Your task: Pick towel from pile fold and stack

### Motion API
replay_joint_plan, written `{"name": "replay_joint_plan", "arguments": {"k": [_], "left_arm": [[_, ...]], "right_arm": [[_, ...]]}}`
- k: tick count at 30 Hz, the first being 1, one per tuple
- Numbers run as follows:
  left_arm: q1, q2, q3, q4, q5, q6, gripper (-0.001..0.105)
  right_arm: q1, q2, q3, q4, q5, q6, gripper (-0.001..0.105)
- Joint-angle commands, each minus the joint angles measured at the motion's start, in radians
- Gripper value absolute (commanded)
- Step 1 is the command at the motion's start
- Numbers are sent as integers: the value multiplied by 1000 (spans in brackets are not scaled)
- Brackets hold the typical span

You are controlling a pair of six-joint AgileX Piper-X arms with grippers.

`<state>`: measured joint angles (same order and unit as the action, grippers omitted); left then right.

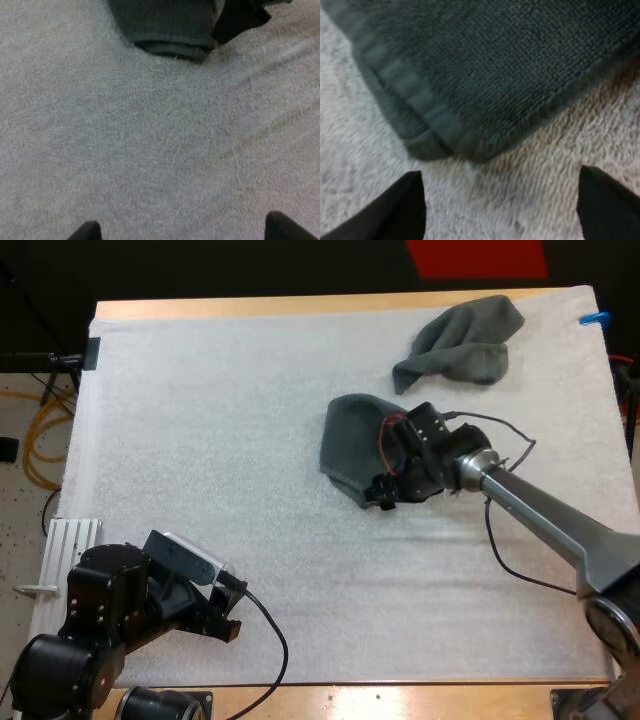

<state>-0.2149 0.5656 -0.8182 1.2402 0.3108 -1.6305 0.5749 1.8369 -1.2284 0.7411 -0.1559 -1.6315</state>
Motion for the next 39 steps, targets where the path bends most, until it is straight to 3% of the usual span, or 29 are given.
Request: {"name": "replay_joint_plan", "arguments": {"k": [1,13,15,20,24,30,39], "left_arm": [[-3,-1,1,-10,8,-9,62],[-3,-1,1,-12,8,-9,62],[-3,-1,1,-12,8,-9,62],[-3,-1,1,-12,8,-9,62],[-3,-1,1,-12,8,-9,62],[-3,-1,1,-12,8,-9,62],[-3,-1,1,-12,8,-9,62]], "right_arm": [[-2,7,1,-21,-27,14,62],[-2,109,-3,-102,-94,134,61],[-2,121,-3,-102,-94,156,53],[-2,133,-3,-108,-80,163,19],[-2,133,-4,-116,-80,163,0],[-2,102,-17,-145,-80,150,0],[-2,-94,-17,-244,-14,71,0]]}}
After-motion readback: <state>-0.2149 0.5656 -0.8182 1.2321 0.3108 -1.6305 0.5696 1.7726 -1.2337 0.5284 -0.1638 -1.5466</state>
